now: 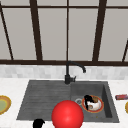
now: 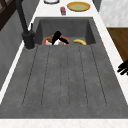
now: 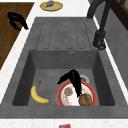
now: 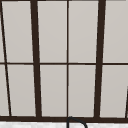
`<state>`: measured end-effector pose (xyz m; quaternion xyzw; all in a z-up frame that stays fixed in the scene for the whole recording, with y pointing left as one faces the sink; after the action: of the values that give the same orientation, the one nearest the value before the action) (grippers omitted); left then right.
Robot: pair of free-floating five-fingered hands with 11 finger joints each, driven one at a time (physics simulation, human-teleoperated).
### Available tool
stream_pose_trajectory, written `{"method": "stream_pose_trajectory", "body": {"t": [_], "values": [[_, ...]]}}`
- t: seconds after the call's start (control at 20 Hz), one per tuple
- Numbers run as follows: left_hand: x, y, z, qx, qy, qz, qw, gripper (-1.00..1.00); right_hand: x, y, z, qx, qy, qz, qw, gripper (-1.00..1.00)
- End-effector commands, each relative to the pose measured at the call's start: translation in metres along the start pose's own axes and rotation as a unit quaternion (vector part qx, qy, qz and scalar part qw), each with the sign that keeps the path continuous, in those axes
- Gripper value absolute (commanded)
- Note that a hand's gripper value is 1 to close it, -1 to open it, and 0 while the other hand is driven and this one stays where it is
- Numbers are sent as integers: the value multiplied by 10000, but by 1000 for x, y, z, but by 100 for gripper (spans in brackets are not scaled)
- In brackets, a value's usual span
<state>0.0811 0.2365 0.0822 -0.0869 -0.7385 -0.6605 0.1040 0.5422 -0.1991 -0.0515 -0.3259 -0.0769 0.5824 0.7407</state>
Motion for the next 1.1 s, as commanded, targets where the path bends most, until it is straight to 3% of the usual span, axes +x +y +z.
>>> {"method": "stream_pose_trajectory", "body": {"t": [0.0, 0.15, 0.25, 0.45, 0.5, 0.55, 0.65, 1.0, 1.05], "values": [[0, 0, 0, 0, 0, 0, 10000, 0, 9, 0, -26, -114, -92, 27, 9999, -100], [0, 0, 0, 0, 0, 0, 10000, 0, -4, 5, -15, -665, -127, -137, 9976, -100], [0, 0, 0, 0, 0, 0, 10000, 0, -16, 6, -7, -790, -200, -200, 9965, -100], [0, 0, 0, 0, 0, 0, 10000, 0, -14, 11, 1, -972, -517, -206, 9937, -100], [0, 0, 0, 0, 0, 0, 10000, 0, -13, 6, 0, -737, -536, -131, 9958, -100], [0, 0, 0, 0, 0, 0, 10000, 0, -14, 7, -2, -773, -592, -32, 9952, -100], [0, 0, 0, 0, 0, 0, 10000, 0, -16, 19, -10, -1079, -645, -64, 9920, -100], [0, 0, 0, 0, 0, 0, 10000, 0, -21, 35, -13, -1592, -686, -376, 9841, -100], [0, 0, 0, 0, 0, 0, 10000, 0, -19, 40, -21, -1299, -729, -309, 9884, -100]]}}
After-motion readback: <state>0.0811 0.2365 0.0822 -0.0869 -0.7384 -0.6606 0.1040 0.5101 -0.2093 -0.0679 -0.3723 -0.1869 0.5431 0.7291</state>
